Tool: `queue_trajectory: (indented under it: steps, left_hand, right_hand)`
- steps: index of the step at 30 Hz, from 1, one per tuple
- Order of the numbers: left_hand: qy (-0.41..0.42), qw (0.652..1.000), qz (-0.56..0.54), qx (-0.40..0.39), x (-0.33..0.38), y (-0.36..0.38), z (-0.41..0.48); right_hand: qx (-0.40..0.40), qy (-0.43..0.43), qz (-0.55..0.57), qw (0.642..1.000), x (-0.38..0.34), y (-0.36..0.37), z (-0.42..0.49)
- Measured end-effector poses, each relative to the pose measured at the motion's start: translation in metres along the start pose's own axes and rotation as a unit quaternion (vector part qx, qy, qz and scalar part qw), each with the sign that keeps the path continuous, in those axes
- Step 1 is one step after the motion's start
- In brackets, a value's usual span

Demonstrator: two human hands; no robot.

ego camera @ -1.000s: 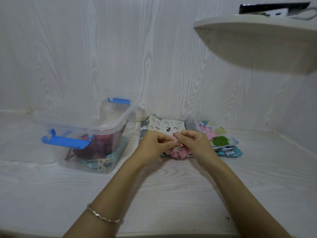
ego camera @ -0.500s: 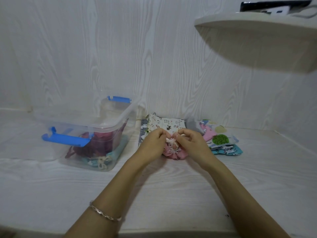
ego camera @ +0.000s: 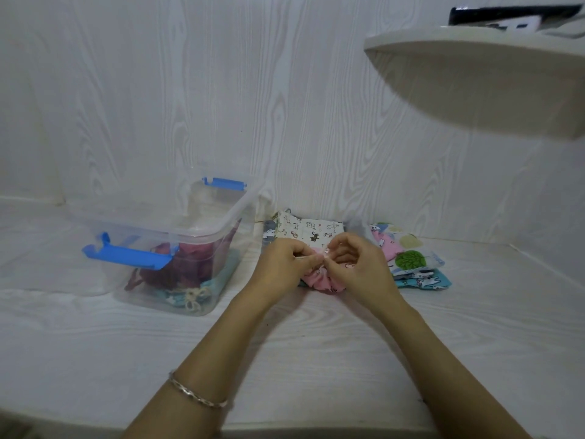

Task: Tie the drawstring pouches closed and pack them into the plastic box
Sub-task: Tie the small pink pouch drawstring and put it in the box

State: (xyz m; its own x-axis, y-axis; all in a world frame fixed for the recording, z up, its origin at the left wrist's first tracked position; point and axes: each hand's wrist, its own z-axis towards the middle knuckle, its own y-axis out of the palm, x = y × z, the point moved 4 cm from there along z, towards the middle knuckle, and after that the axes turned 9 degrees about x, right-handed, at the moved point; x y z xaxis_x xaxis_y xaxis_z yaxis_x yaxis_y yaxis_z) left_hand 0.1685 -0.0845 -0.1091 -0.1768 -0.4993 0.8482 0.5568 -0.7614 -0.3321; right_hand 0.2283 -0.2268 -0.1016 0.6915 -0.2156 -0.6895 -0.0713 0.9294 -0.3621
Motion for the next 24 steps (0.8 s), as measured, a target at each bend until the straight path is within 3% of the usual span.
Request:
queue_trajectory:
  steps: [4,8,12,15,17,20,24]
  left_hand:
    - [0.046,0.991,0.126,0.007,-0.003,0.002,0.002]
    - [0.088,0.976,0.198,0.015,0.0,0.002,0.0]
    - [0.097,0.979,0.176,0.021,0.003,0.002,-0.001]
    - [0.088,0.984,0.156,0.018,0.003,0.003,0.0]
    - [0.09,0.984,0.15,0.019,0.001,0.004,0.001]
    - [0.092,0.986,0.142,0.012,-0.001,0.005,0.002]
    - [0.077,0.994,0.07,0.024,0.0,0.006,0.003]
  right_hand:
    - [0.007,-0.162,-0.102,0.982,-0.004,0.005,-0.004]
    - [0.005,-0.159,-0.111,0.981,-0.003,0.005,-0.003]
    - [0.0,-0.056,-0.053,0.997,-0.001,0.001,0.001]
    - [0.002,-0.027,-0.03,0.999,-0.004,-0.002,0.001]
    - [0.008,0.033,0.051,0.998,-0.006,-0.004,0.0]
    - [-0.009,0.168,0.208,0.964,-0.001,-0.001,0.001]
    - [-0.047,0.298,0.373,0.877,0.007,0.007,0.002]
